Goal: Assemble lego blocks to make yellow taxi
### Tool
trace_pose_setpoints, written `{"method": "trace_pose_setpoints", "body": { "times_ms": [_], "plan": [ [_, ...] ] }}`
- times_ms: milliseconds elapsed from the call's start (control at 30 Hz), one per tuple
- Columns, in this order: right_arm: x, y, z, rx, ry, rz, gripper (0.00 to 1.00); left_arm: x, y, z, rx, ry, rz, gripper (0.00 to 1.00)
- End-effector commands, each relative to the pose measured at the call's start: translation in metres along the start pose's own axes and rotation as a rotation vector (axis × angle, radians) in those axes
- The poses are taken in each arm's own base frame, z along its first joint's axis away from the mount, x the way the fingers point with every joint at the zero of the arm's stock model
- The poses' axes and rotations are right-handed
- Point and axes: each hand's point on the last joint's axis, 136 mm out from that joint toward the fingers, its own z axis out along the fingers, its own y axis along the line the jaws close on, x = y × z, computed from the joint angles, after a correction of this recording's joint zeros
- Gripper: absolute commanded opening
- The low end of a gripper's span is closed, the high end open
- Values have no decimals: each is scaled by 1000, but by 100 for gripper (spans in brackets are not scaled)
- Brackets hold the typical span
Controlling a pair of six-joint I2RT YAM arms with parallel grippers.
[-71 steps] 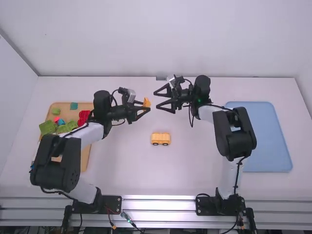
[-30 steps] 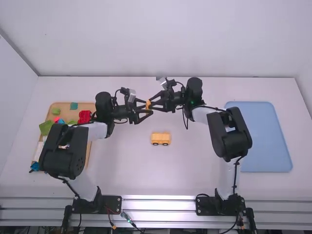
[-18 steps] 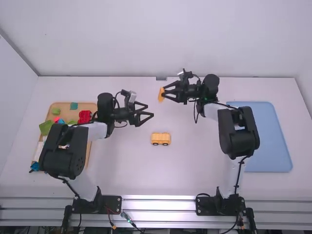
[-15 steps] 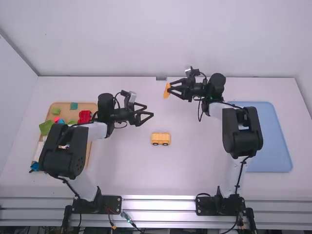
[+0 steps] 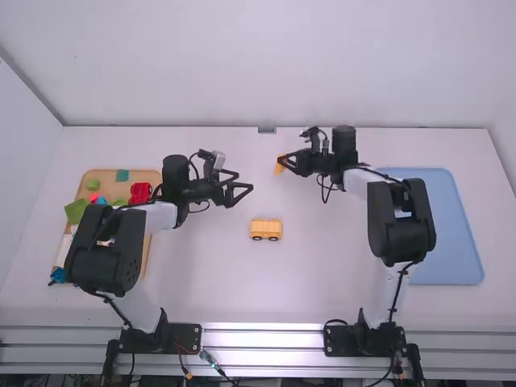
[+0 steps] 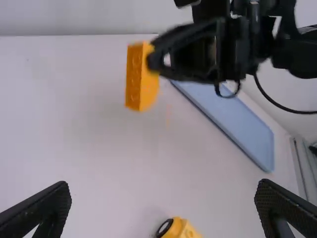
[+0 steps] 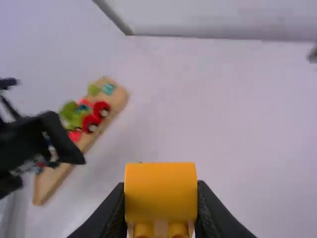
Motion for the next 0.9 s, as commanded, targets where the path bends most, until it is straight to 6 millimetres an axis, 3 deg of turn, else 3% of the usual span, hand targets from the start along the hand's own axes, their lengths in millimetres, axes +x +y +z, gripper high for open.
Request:
{"method": "trace_pose_setpoints", "body": {
  "times_ms": [0,100,233,400,533,667,767,867],
  "plan": [
    [-38,11,-24,272,-3,-299,2,-3,9,0,-43,-11,19,99],
    [-9,9,-52,564,199,-307,6,-5,17,-1,-94,-21,20,99],
    [36,12,-78,747,403,-225,6,-8,28,-2,-156,-33,21,99],
    [100,27,-87,709,661,-132,10,-9,34,-4,-192,-38,50,99],
    [133,25,-89,685,808,-112,4,-10,35,-4,-202,-36,89,99],
    [148,17,-86,591,925,-262,4,-24,60,-12,-357,-111,12,99],
    [156,14,-84,519,991,-373,4,-10,76,-18,-441,-88,-107,99],
    [162,12,-84,465,1039,-447,5,-3,79,-22,-444,-57,-102,99]
  ]
}}
